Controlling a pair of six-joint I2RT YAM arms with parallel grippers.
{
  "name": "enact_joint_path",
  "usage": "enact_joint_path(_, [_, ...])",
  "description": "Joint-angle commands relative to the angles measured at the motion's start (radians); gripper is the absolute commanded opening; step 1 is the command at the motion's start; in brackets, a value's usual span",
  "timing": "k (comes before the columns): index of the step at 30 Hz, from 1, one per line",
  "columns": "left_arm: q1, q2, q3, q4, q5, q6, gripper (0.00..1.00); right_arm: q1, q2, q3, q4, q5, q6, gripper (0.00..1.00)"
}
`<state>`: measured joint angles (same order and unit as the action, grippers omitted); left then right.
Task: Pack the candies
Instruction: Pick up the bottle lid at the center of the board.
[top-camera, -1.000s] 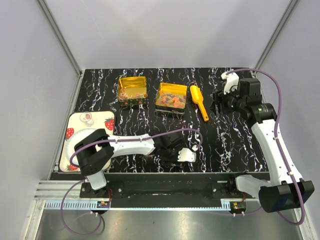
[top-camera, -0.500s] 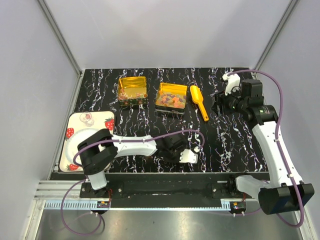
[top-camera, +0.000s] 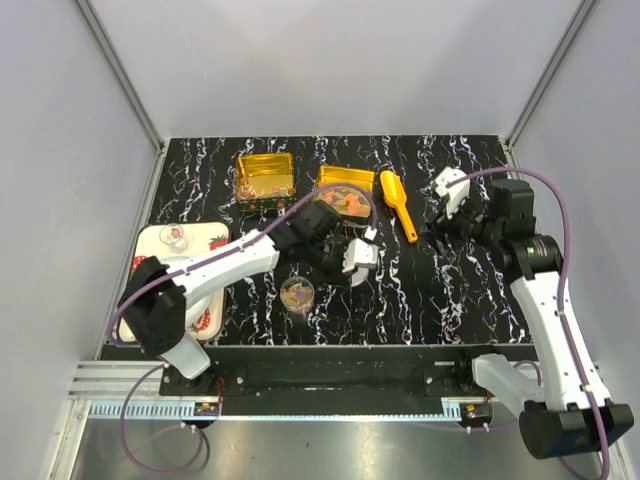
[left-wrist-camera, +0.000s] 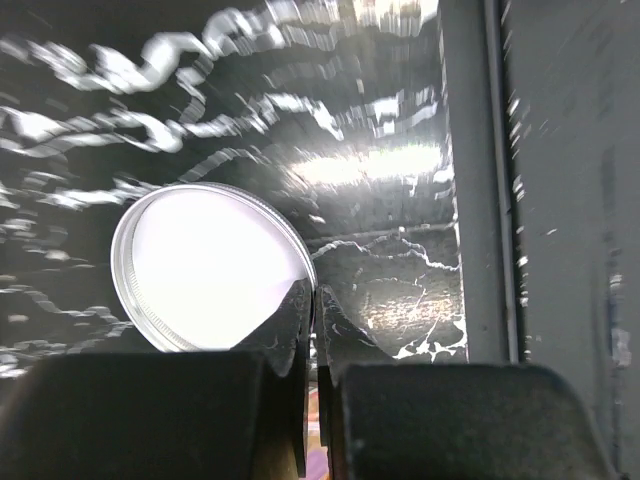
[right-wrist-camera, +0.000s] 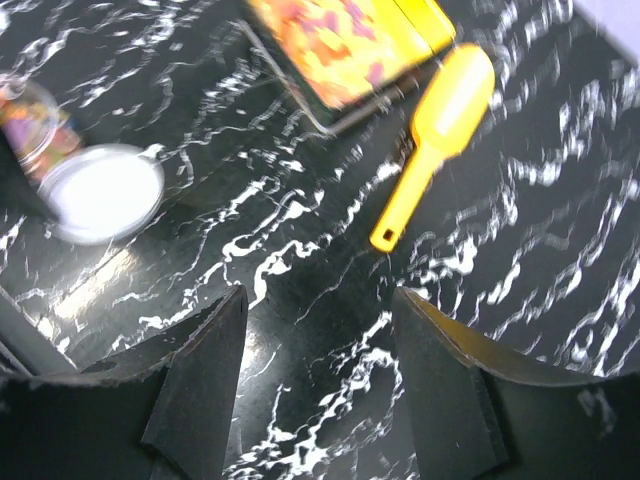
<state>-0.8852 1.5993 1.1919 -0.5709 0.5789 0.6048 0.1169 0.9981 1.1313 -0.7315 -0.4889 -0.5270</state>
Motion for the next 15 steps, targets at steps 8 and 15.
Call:
enact_joint_path(8, [0.140,-0.007,0.207,-0.271,0.501,0.090,0.00,-0.003,-0.073,-0.036,-0.121,-0.443,-0.408,0.67])
enact_joint_path(15, [0.186,0.065,0.304,-0.423,0.677,0.150,0.00,0.000,-0.013,-0.045,-0.137,-0.612,-0.602,0.67])
